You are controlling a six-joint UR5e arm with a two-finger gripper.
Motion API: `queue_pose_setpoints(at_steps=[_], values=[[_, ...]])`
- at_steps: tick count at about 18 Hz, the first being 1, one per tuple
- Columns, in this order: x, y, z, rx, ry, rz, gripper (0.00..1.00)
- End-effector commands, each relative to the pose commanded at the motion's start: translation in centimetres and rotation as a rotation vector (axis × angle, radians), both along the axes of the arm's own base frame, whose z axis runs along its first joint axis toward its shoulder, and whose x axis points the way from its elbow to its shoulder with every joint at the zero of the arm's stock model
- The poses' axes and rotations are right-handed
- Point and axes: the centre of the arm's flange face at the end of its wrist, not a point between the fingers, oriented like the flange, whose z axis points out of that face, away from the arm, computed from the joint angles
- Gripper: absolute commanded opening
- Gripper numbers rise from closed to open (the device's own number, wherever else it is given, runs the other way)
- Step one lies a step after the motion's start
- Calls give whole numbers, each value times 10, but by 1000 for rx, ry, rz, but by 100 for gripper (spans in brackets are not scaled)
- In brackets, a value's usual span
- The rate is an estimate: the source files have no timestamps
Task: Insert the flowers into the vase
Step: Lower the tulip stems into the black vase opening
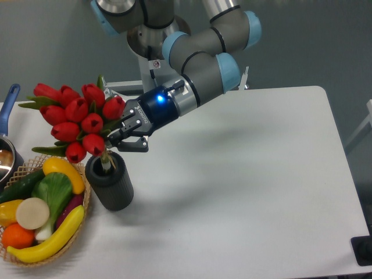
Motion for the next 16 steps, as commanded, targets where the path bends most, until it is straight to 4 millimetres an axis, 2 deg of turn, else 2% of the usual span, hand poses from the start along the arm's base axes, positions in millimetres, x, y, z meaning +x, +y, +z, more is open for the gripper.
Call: queue_pose_setpoints(at_steps=[6,10,12,13,15,16], values=[[1,0,-45,11,24,-9,23],[4,3,-74,19,35,-22,28],[7,4,-85,23,40,-28,38],[7,3,-89,22,39,-29,39],[8,3,-94,19,37,-31,47],[9,3,-96,17,37,-31,48]])
